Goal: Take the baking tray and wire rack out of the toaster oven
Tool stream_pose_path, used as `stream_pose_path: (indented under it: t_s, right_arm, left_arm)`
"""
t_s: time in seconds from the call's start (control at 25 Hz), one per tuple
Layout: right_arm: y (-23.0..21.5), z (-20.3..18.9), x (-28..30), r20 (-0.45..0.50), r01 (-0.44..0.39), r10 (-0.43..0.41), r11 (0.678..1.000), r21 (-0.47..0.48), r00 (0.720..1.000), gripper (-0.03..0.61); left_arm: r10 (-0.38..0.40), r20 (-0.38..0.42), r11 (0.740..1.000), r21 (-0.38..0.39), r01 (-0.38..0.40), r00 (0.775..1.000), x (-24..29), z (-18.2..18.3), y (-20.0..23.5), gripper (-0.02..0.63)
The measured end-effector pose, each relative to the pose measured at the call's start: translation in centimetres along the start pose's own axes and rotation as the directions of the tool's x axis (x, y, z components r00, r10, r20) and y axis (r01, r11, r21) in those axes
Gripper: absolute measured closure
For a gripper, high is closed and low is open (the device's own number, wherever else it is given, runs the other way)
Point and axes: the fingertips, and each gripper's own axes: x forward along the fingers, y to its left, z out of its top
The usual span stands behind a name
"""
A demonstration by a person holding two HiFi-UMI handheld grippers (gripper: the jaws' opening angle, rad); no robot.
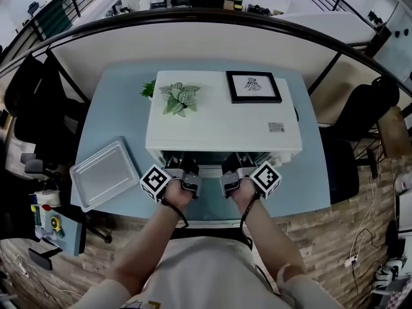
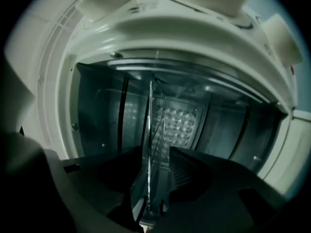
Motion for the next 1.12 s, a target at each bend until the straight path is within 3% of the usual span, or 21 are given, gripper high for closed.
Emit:
stream_pose_path:
  t_s: [0.12,0.24,0.44,0.68,0.76,1.12]
  right_arm:
    - [-0.5,0.4,0.8,0.011,0.007,-0.007,1.0,0.0,1.0,0.416]
    - [-0.4,0.8,1.7,0.031,-0.039,0.039,0.999,0.031,0.999,0.425]
    - [-0.6,1.4,2.7,0.038,-0.039,0.038,0.999,0.016,0.999,0.423]
    - [0.0,1.5,3.2,0.029,-0.058,0.058,0.998,0.011,0.998,0.548]
    - [0.0,1.3,3.1,0.025,-0.057,0.056,0.998,0.016,0.998,0.552]
    - [0.6,-0.1,0.5,0.015,-0.025,0.024,0.997,0.067,1.0,0.561]
  left_arm:
    - [-0.036,0.02,0.999,-0.014,0.036,0.999,0.5,0.7,0.1,0.465]
    - [-0.06,0.034,0.998,-0.021,0.06,0.998,1.1,1.2,0.1,0.494]
    - [-0.086,0.046,0.996,-0.011,0.087,0.995,1.9,2.1,0.1,0.494]
    - [-0.101,0.025,0.994,-0.029,0.102,0.995,2.4,0.9,-0.1,0.526]
    - [-0.101,0.017,0.995,-0.023,0.101,0.995,2.3,0.9,-0.3,0.586]
    - [-0.055,-0.031,0.998,-0.034,0.054,0.998,-0.2,0.0,-1.0,0.601]
